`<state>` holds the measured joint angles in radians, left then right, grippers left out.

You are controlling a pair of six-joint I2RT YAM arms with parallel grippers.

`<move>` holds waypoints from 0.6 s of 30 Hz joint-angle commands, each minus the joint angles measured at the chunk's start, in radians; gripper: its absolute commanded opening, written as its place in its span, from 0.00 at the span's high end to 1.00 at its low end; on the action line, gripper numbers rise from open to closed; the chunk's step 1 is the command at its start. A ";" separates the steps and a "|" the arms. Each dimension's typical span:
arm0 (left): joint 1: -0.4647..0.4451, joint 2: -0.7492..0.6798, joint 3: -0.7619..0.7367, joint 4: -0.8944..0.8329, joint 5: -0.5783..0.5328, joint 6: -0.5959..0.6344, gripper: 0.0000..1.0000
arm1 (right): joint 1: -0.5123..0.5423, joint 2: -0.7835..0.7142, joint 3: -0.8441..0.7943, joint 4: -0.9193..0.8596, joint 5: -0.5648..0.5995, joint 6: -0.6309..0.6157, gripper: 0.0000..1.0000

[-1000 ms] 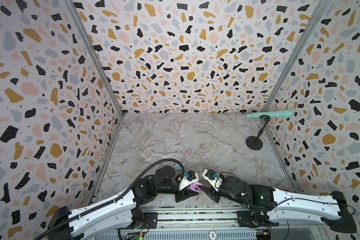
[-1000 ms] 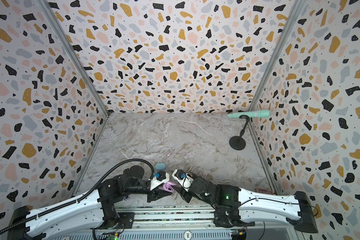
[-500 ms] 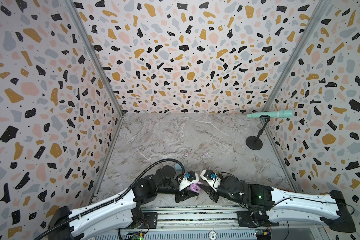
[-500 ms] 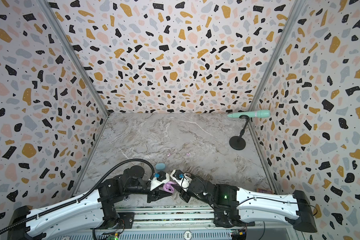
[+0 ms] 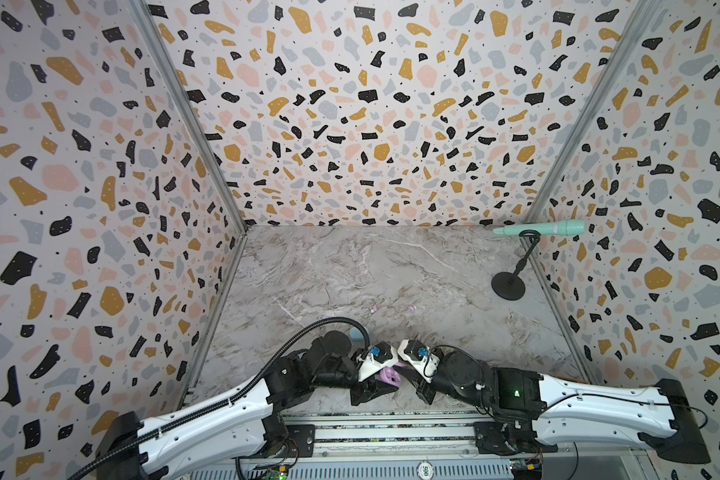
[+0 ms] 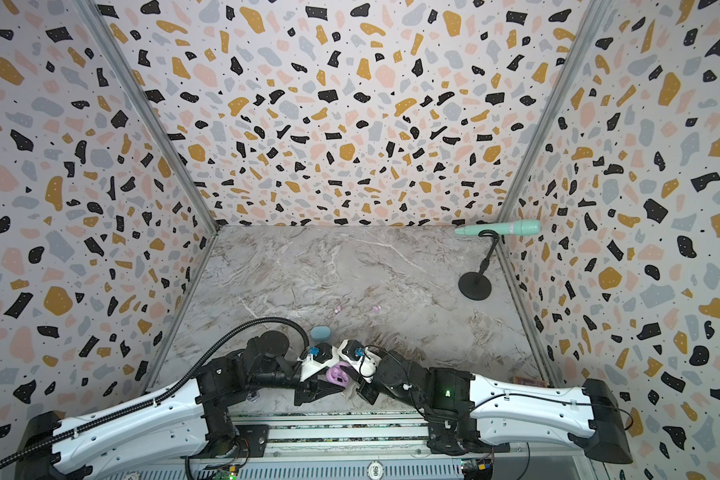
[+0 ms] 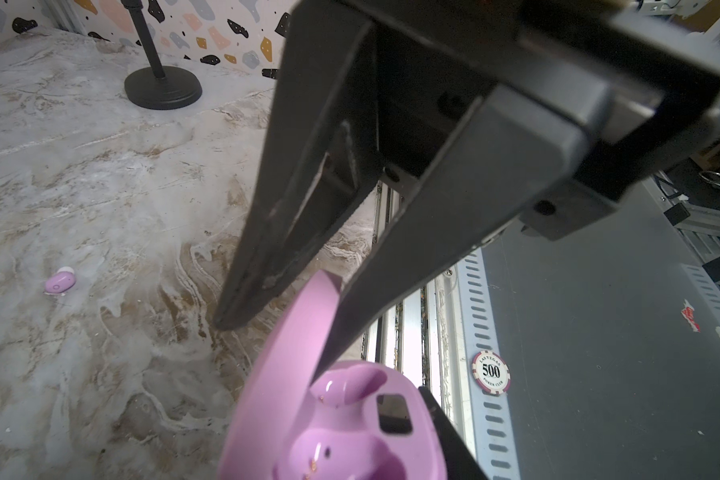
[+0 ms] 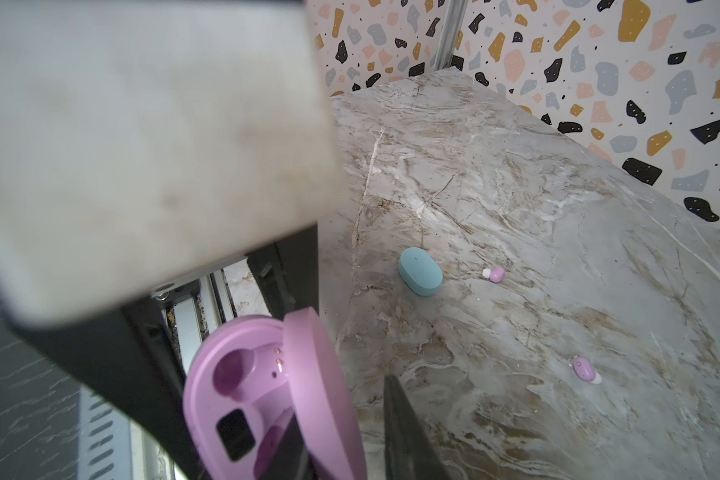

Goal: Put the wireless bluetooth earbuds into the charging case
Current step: 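Swing the pink lid fully open with the right gripper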

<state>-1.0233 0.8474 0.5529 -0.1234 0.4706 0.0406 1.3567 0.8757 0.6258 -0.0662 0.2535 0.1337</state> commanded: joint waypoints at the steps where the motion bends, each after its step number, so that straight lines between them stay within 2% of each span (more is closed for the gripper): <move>1: -0.004 -0.002 0.033 0.053 0.023 0.005 1.00 | -0.004 -0.021 0.048 0.022 0.006 -0.009 0.76; 18: -0.004 0.020 0.039 0.048 0.037 0.002 1.00 | -0.004 -0.038 0.054 0.025 0.015 -0.017 0.80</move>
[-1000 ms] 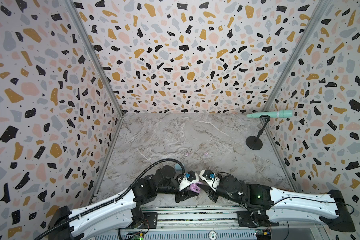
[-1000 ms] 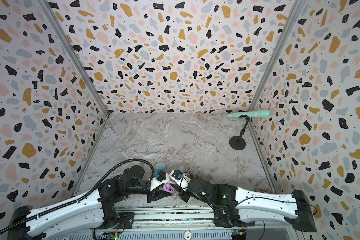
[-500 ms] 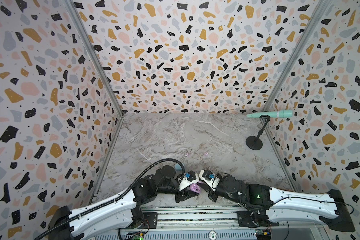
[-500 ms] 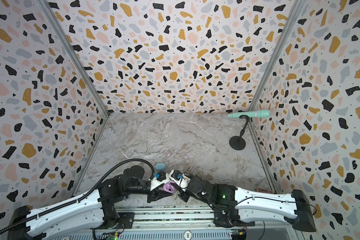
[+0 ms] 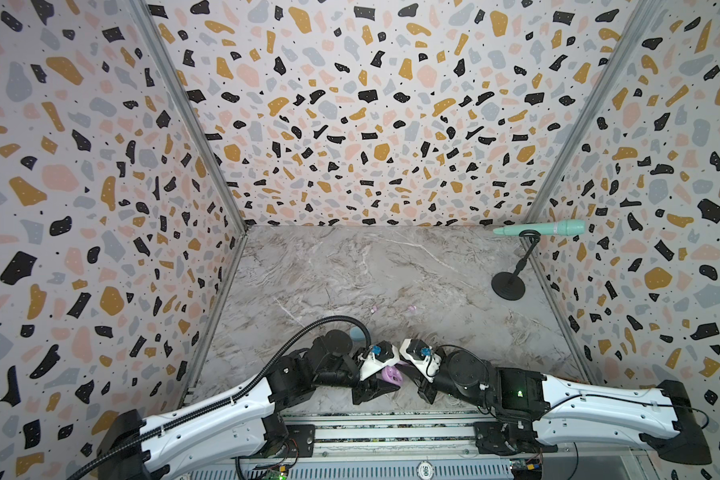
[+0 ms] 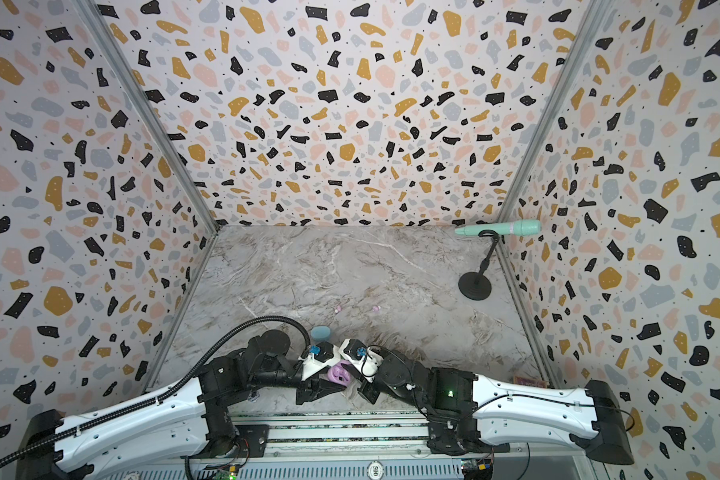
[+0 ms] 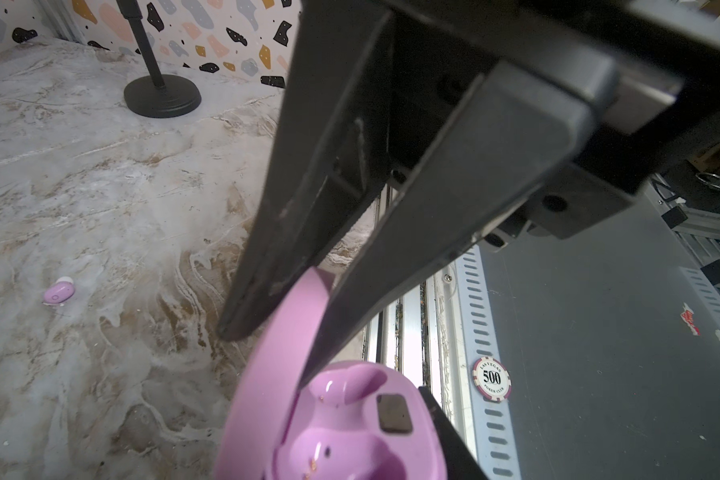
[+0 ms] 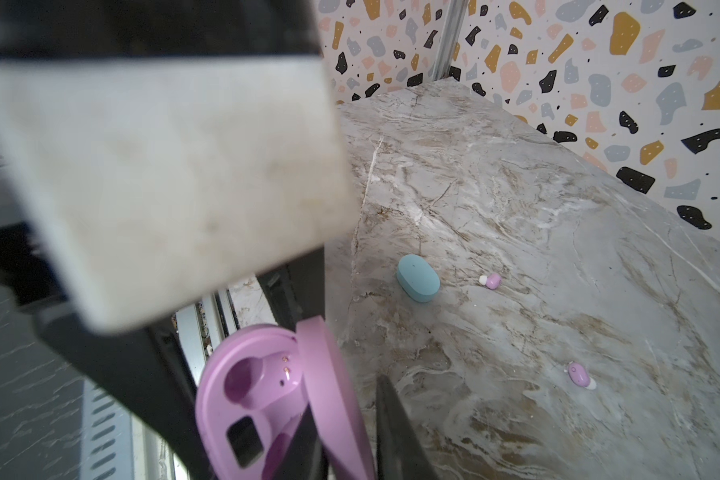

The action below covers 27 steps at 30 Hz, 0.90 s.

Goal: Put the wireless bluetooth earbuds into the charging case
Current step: 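Swing the pink lid fully open with the right gripper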

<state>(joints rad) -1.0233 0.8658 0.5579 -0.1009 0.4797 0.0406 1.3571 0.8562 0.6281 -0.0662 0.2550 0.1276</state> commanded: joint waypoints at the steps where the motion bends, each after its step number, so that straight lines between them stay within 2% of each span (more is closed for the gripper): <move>1: -0.004 0.004 0.035 0.026 0.029 0.002 1.00 | -0.004 -0.020 0.051 0.024 0.015 -0.012 0.80; 15: -0.004 0.000 0.039 0.030 0.008 0.010 0.98 | -0.003 -0.010 0.057 0.014 0.010 -0.017 0.88; 16: -0.004 0.001 0.039 0.030 0.010 0.009 0.94 | -0.004 -0.009 0.058 0.013 0.008 -0.019 0.90; 17: -0.005 0.002 0.040 0.032 0.010 0.010 0.85 | -0.004 -0.010 0.058 0.013 0.004 -0.021 0.92; 19: -0.004 0.004 0.040 0.033 0.008 0.010 0.78 | -0.004 -0.009 0.059 0.015 0.000 -0.020 0.94; 21: -0.005 0.001 0.039 0.034 0.006 0.011 0.65 | -0.004 -0.007 0.061 0.013 -0.002 -0.022 1.00; 24: -0.005 -0.001 0.037 0.038 0.005 0.011 0.58 | -0.004 -0.006 0.064 0.010 -0.002 -0.022 1.00; 27: -0.004 -0.005 0.036 0.038 -0.002 0.013 0.44 | -0.004 -0.007 0.065 0.006 0.007 -0.022 1.00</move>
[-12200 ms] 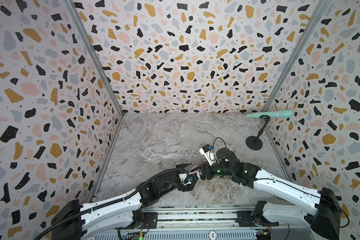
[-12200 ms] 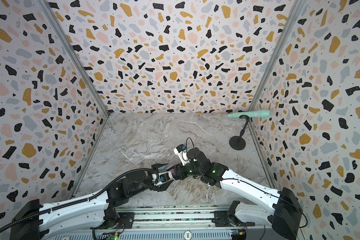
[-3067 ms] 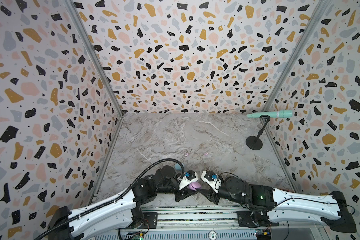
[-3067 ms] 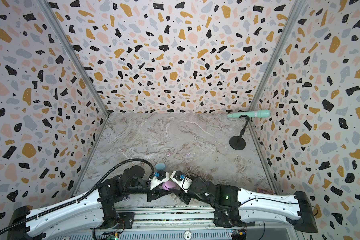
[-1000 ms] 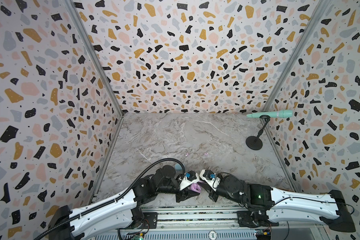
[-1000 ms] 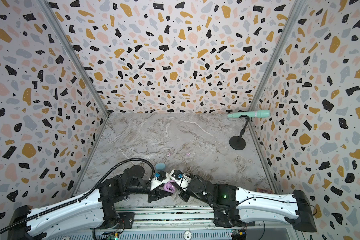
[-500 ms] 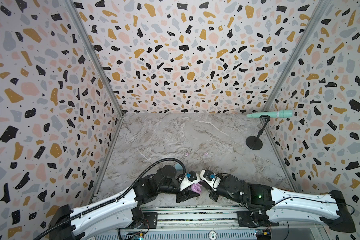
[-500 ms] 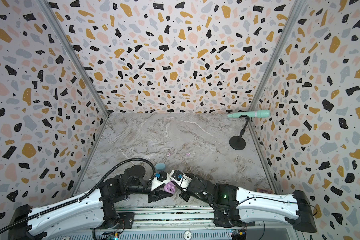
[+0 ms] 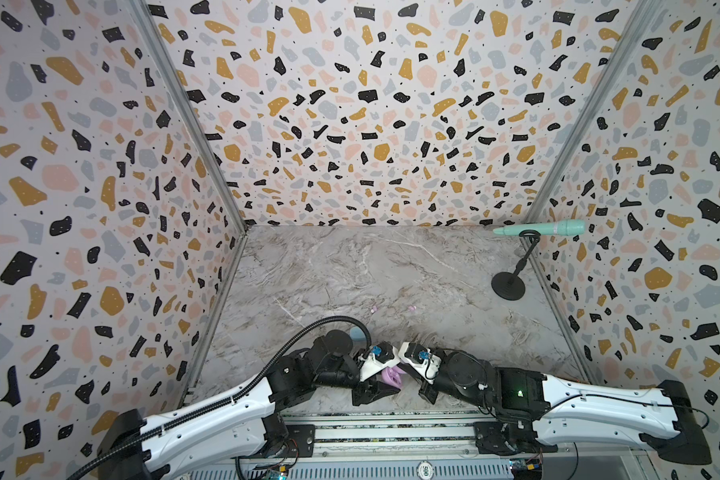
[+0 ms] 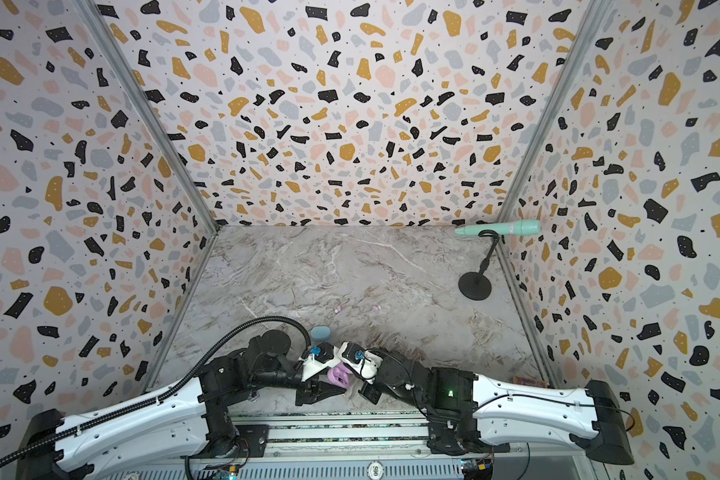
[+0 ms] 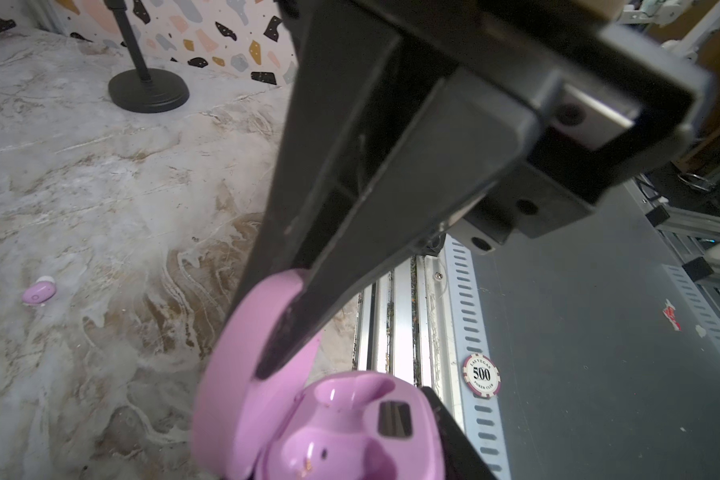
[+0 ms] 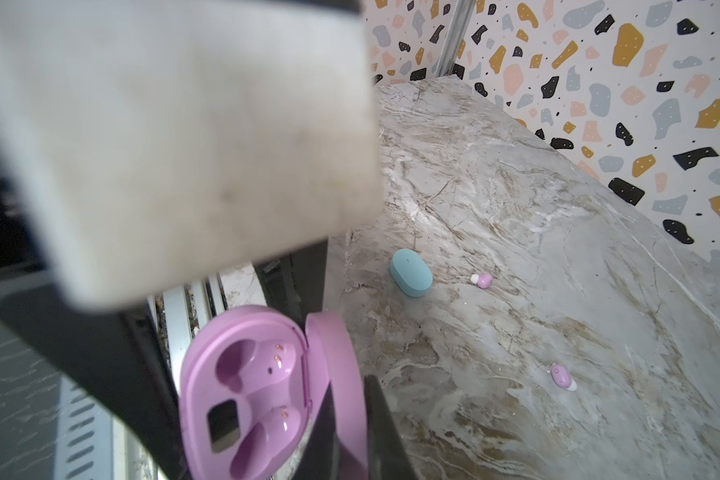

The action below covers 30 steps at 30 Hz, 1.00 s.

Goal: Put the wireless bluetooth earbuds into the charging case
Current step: 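Swing the pink lid fully open with the right gripper, then release the case base with the left gripper while the right holds the lid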

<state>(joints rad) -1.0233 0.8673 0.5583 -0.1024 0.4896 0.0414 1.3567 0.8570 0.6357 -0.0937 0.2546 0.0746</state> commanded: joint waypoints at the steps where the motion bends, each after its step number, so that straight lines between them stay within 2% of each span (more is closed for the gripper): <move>1: -0.004 -0.009 0.035 0.041 -0.013 0.012 0.39 | -0.003 -0.011 0.058 0.033 0.011 0.030 1.00; 4: -0.004 -0.016 0.035 0.041 -0.014 0.012 0.26 | -0.004 -0.012 0.064 0.025 0.026 0.031 1.00; 10: -0.004 -0.032 0.042 0.046 -0.004 0.000 0.09 | -0.005 -0.002 0.077 0.001 0.103 0.023 1.00; 11: -0.005 -0.035 0.050 0.040 -0.009 0.000 0.02 | -0.005 0.000 0.081 -0.002 0.109 0.020 1.00; 15: -0.005 -0.088 0.078 0.015 -0.096 0.015 0.00 | -0.005 -0.002 0.088 -0.002 0.135 -0.004 1.00; 18: -0.005 -0.172 0.060 0.065 -0.276 0.016 0.00 | -0.009 -0.008 0.076 -0.002 0.197 -0.038 1.00; 23: -0.005 -0.357 -0.065 0.263 -0.725 0.008 0.00 | -0.035 -0.010 0.084 -0.056 0.202 -0.118 1.00; 25: -0.004 -0.425 -0.126 0.343 -0.889 0.015 0.00 | -0.045 -0.008 0.086 -0.075 0.243 -0.153 1.00; 30: -0.004 -0.516 -0.214 0.448 -1.131 0.013 0.00 | -0.155 -0.001 0.130 -0.168 0.229 -0.213 1.00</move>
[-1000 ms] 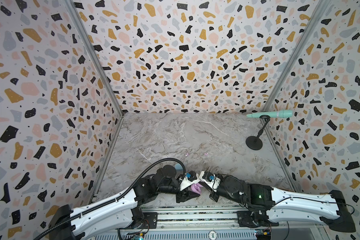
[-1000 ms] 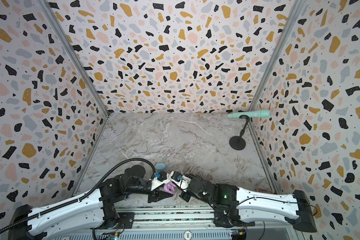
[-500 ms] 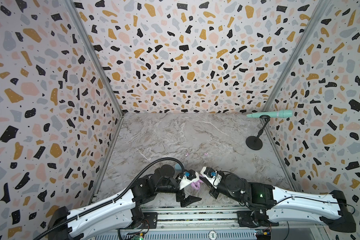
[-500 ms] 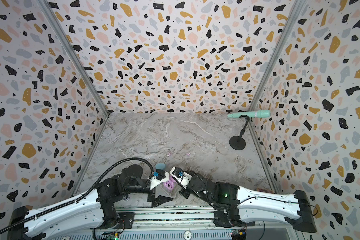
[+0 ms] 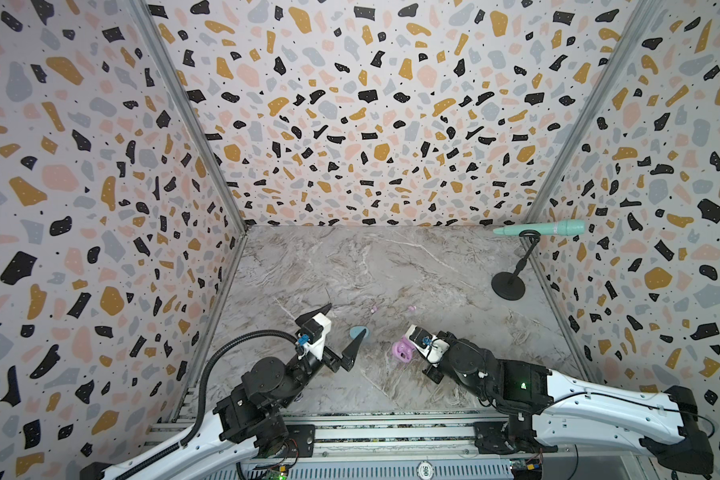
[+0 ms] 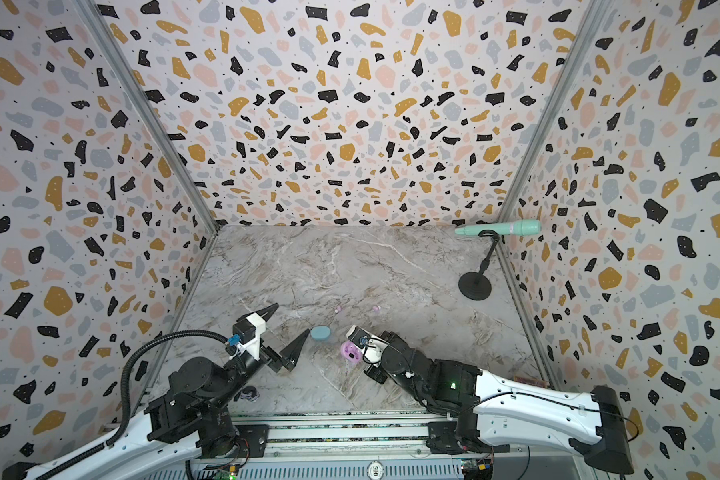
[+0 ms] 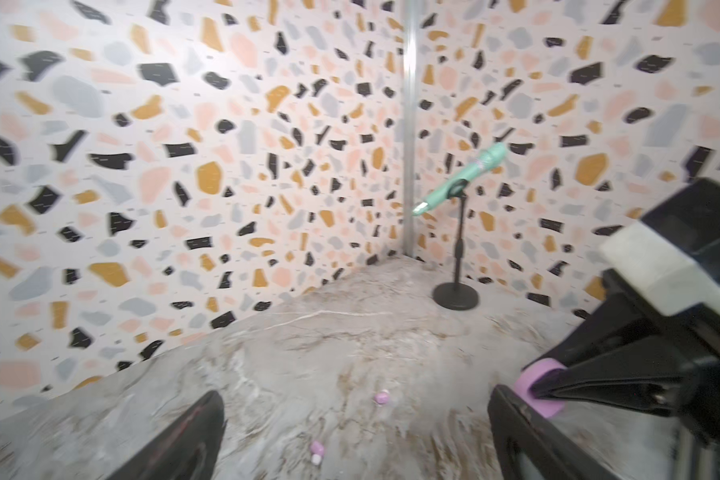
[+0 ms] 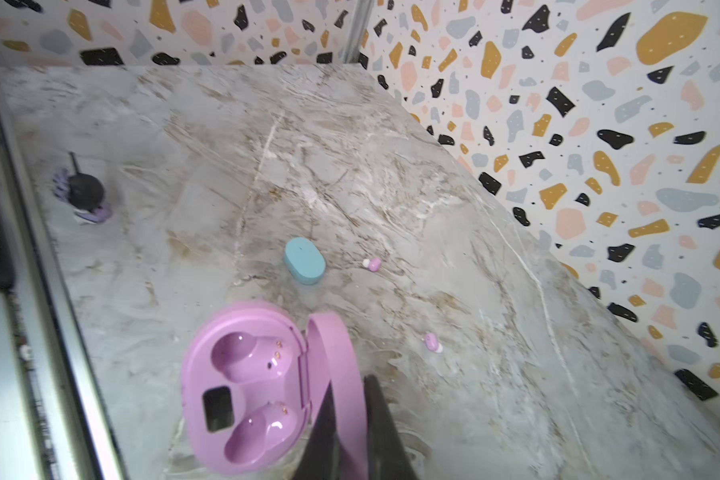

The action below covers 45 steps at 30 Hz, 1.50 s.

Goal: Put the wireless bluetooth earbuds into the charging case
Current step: 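Release the case base with the left gripper while the right holds the lid, then carry the open pink case away from the robot and lower it with the right gripper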

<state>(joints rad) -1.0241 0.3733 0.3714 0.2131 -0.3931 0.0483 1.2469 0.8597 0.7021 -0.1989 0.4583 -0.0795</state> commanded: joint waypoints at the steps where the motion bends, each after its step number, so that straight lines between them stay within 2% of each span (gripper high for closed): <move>1: -0.004 -0.022 -0.032 0.133 -0.291 0.003 0.00 | -0.072 -0.007 0.070 -0.080 0.022 -0.073 1.00; 3: -0.004 -0.008 -0.029 0.125 -0.355 0.013 0.00 | -0.122 -0.022 0.073 -0.091 -0.013 -0.115 1.00; 5: -0.002 0.019 -0.024 0.129 -0.446 0.012 0.00 | -0.173 -0.034 0.062 -0.095 -0.100 -0.181 1.00; 9: 0.008 0.080 -0.010 0.110 -0.529 0.028 0.00 | -0.218 -0.013 0.066 -0.097 -0.136 -0.257 1.00; 14: 0.012 0.105 -0.003 0.095 -0.536 0.034 0.00 | -0.241 0.075 0.072 -0.098 -0.191 -0.378 1.00; 21: 0.013 0.070 -0.038 0.130 -0.538 0.060 0.00 | -0.298 0.173 0.106 -0.041 -0.303 -0.542 1.00; 26: 0.013 0.061 -0.045 0.132 -0.536 0.068 0.00 | -0.318 0.289 0.112 -0.025 -0.290 -0.654 1.00; 33: 0.013 0.064 -0.046 0.132 -0.524 0.069 0.00 | -0.341 0.423 0.154 0.005 -0.299 -0.681 1.00; 45: 0.013 0.049 -0.052 0.130 -0.521 0.071 0.00 | -0.344 0.603 0.188 0.112 -0.245 -0.679 1.00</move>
<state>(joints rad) -1.0157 0.4355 0.3328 0.2939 -0.9039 0.1120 0.9077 1.4471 0.8547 -0.1284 0.1913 -0.7506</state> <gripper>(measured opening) 0.995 0.109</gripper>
